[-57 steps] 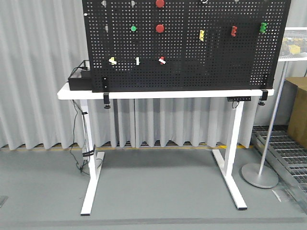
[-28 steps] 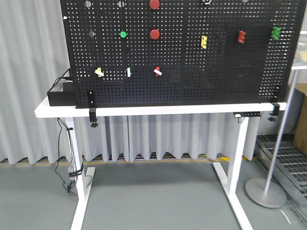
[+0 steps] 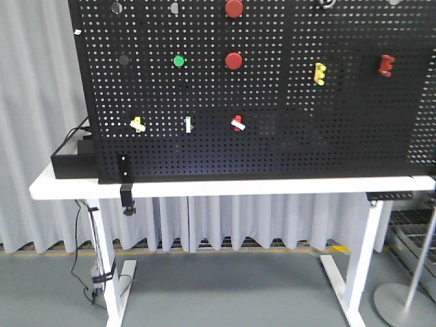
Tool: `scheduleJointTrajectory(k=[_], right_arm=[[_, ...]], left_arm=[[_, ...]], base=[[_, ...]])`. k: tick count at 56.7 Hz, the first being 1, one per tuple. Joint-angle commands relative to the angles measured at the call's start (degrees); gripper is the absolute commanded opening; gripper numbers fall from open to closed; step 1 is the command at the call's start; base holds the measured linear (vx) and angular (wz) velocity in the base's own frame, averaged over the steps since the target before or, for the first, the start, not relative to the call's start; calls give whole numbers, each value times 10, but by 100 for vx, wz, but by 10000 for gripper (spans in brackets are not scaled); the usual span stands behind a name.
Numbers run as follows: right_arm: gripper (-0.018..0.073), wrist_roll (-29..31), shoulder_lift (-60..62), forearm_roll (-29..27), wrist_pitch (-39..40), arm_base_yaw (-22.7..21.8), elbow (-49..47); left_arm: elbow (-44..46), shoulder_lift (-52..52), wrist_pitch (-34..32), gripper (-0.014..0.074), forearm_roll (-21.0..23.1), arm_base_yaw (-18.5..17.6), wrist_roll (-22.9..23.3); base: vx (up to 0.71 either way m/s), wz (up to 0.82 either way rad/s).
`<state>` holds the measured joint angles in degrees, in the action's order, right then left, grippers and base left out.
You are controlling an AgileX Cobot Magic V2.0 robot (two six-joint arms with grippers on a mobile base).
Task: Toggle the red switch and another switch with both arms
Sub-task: 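Drive the base forward up to the black pegboard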
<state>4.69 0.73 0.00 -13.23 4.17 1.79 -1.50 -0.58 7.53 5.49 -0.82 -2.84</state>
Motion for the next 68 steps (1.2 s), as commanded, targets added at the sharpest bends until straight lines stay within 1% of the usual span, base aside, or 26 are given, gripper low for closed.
scheduleJointTrajectory(k=[1,42,68], right_arm=[[-6,2,6,0,47,-3,3],[-6,2,6,0,47,-3,3],[-6,2,6,0,47,-3,3]], left_arm=[[-10,-5,-43,3,2,1,3],[-10,-5,-43,3,2,1,3],[-10,-5,-43,3,2,1,3]], base=[[35,5],[33,2],[20,-1]])
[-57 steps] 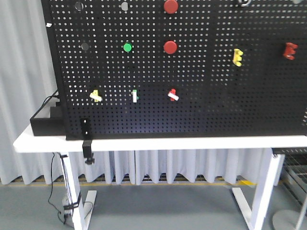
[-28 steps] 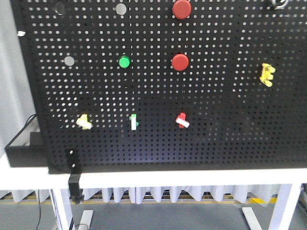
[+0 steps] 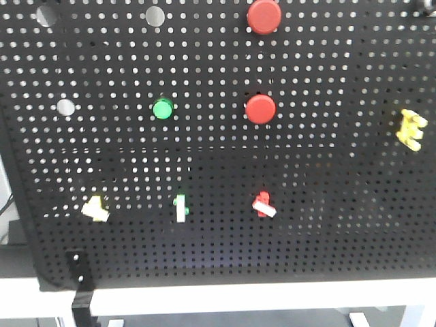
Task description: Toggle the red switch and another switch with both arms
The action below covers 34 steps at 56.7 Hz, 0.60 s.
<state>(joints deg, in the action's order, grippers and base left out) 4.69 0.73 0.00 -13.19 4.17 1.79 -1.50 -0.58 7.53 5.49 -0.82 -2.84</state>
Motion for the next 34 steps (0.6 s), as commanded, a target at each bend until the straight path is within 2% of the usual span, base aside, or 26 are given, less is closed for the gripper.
scheduleJointTrajectory(k=[1,34], right_arm=[[-6,2,6,0,47,-3,3],[-6,2,6,0,47,-3,3]], left_arm=[[-10,-5,-43,3,2,1,3],[-10,-5,-43,3,2,1,3]], base=[[12,0],[6,2]])
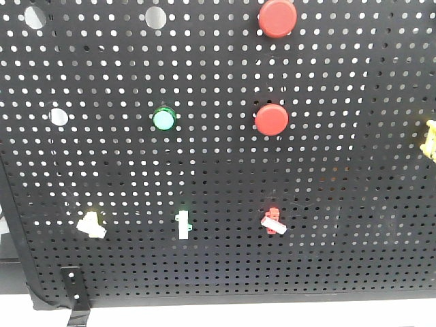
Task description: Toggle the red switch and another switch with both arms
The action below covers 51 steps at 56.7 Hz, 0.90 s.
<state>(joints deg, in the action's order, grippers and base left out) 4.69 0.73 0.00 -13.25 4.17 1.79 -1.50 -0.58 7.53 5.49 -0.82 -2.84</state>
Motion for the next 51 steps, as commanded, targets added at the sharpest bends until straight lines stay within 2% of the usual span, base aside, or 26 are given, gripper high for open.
scheduleJointTrajectory(k=[1,16,23,24,32,36,46,51], right_arm=[[-6,2,6,0,48,-3,3],[-6,2,6,0,58,-3,3],[-6,0,6,-15,99,-3,3],[-6,-1,6,-20,154,-4,3],[-6,-9,6,-62,197,-4,3],[-6,-11,6,-73,206,-4,1],[-6,-10,2,-72,198,-4,-45],[-6,-9,-14,-72,198,-4,-97]], left_arm=[[-10,-5,-43,3,2,1,3],[-10,-5,-44,3,2,1,3],[-10,-5,-44,3,2,1,3],[-10,-5,-57,3,2,1,3],[-10,-5,-95,3,18,0,5],[-10,-5,-129,3,17,0,3],[15,-5,-272,3,17,0,3],[56,-4,-275,3,12,0,3]], base=[[0,0],[0,0],[0,0],[0,0],[0,0],[0,0],[0,0],[0,0]])
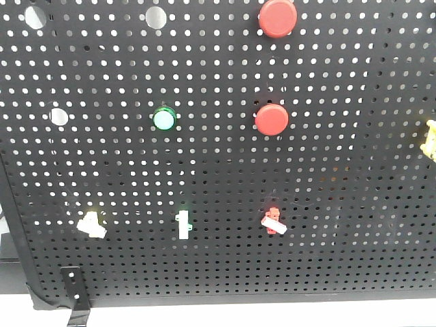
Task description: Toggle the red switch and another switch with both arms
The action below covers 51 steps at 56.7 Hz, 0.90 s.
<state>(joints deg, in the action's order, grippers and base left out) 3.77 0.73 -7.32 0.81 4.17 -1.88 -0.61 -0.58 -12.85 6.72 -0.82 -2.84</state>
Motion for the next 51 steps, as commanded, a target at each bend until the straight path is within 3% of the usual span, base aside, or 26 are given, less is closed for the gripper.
scheduleJointTrajectory(k=[1,12,23,29,42,51], right_arm=[[-6,1,-19,2,57,-4,-69],[-6,22,-122,2,68,-4,-171],[-6,35,-254,2,220,-4,-197],[-6,36,-315,2,276,-4,-197],[-6,32,-418,17,248,-4,-197],[-6,-32,-452,62,236,-2,-206]], left_arm=[[55,-2,-65,3,-4,0,3],[189,61,-12,3,-78,0,3],[305,173,-14,3,-101,0,3],[320,225,-13,3,-101,0,3],[319,323,24,3,-101,0,3],[319,388,-2,3,-106,0,3]], base=[[0,0],[0,0],[0,0],[0,0],[0,0],[0,0]])
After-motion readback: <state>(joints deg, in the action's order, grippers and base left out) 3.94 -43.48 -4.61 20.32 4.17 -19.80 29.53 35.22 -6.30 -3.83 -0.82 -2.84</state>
